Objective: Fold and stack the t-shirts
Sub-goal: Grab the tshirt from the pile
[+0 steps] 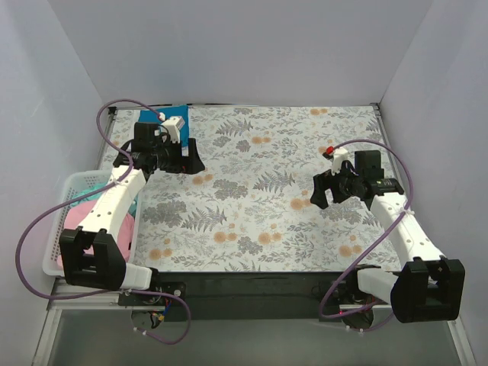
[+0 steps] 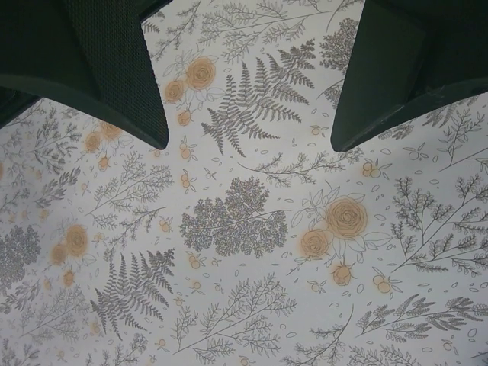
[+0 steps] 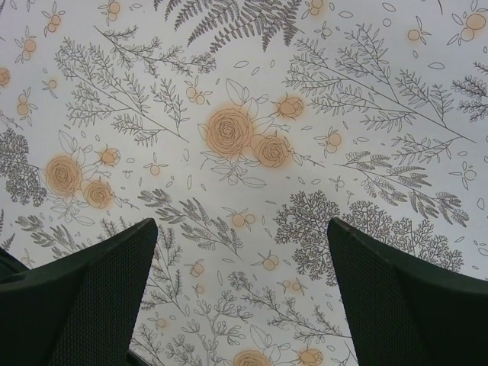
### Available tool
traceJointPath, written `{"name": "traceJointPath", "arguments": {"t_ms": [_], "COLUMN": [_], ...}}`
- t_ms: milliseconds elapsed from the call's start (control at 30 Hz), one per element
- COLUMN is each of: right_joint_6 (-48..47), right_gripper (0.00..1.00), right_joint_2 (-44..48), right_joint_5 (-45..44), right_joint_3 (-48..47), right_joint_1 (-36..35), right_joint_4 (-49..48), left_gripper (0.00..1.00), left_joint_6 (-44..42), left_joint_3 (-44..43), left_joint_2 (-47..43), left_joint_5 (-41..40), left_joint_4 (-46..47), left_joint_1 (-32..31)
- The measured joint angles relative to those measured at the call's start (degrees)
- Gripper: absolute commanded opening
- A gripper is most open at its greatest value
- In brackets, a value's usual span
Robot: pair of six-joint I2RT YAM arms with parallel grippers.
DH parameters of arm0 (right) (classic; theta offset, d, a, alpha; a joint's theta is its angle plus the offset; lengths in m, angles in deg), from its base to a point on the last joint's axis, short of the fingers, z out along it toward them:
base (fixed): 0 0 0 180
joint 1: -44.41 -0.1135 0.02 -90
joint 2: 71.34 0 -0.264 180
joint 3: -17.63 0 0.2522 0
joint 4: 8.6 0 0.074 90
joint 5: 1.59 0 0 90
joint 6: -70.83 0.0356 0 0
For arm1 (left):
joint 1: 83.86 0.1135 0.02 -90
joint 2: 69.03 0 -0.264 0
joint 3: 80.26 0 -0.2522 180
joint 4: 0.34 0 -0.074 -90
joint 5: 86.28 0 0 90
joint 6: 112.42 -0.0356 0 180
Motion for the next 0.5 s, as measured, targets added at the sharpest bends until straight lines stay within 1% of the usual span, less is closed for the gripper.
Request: {"name": "traceJointPath", "arguments": {"t_ms": [67,133,200,267,333,400,500], "right_joint_6": [-0.02,-0.02,-0.04,-0.04,-0.07,-0.17,-0.31], "right_gripper": [0.98,0.98,0.98,0.98,0.98,0.98,0.98], "right_joint_2": [0.72,0.87,0.87,0.87,0.85,0.83,0.74], "right_joint_5": [-0.02,-0.02,-0.02,0.00,0.00,0.02,0.20], "right_joint_3": [0.44,0.59,0.63,0.63,0.63,0.63,0.63], "right_joint_1": [-0.02,-0.02,-0.02,-0.02,-0.02,-0.02,-0.02], "right_joint_4": [0.07,0.00,0.04,0.02,0.04,0.07,0.07], "left_gripper": [0.88,0.88,0.88,0.89,0.88,0.88,0.89], "left_joint_6": [-0.55,-1.70,-3.28,-5.33,-7.34,-10.73,-16.41], "left_joint_3": [-1.73,-5.33,-10.49,-15.80,-21.03,-27.69,-32.61], "left_joint_2": [0.48,1.42,2.58,3.48,4.44,6.21,7.45], "left_joint_5": [-0.35,-0.63,-0.63,-0.76,-1.01,-1.79,-3.48], "left_joint_4": [-2.05,-4.59,-7.08,-9.84,-12.87,-17.90,-23.28], "left_joint_1": [0.02,0.35,1.31,3.74,7.30,13.40,21.81]}}
